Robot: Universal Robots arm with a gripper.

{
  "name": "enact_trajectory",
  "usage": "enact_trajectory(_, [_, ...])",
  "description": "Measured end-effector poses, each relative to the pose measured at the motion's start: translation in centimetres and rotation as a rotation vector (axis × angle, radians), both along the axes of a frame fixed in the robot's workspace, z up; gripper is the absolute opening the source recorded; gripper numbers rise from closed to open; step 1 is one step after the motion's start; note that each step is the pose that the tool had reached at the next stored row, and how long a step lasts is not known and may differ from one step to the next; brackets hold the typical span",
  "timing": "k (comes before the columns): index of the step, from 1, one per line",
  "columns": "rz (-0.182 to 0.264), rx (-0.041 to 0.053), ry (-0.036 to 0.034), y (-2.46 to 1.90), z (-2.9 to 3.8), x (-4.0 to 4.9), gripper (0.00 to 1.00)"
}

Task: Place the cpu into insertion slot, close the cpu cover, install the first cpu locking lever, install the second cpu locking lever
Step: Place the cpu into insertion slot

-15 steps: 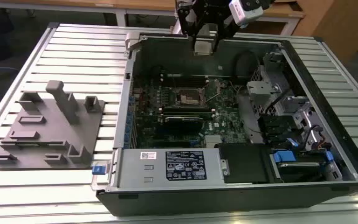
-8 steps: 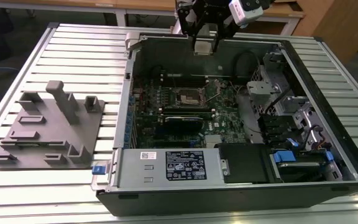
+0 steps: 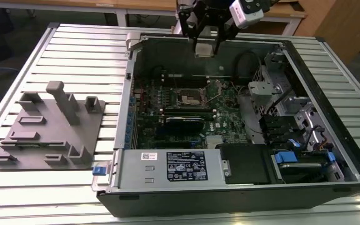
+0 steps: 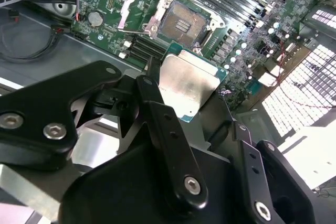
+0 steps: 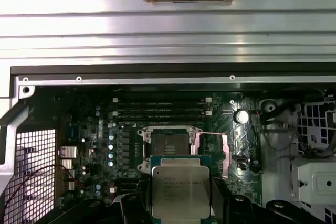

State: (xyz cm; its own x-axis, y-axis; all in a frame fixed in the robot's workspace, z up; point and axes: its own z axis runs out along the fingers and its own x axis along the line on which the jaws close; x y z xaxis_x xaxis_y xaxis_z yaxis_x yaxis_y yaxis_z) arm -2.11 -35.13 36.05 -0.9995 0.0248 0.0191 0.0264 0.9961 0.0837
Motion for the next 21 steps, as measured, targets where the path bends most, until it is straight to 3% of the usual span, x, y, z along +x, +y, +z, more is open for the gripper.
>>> enact_trajectory(21, [0.0,-0.0009,-0.0004,0.01,-0.35,-0.06,0.54])
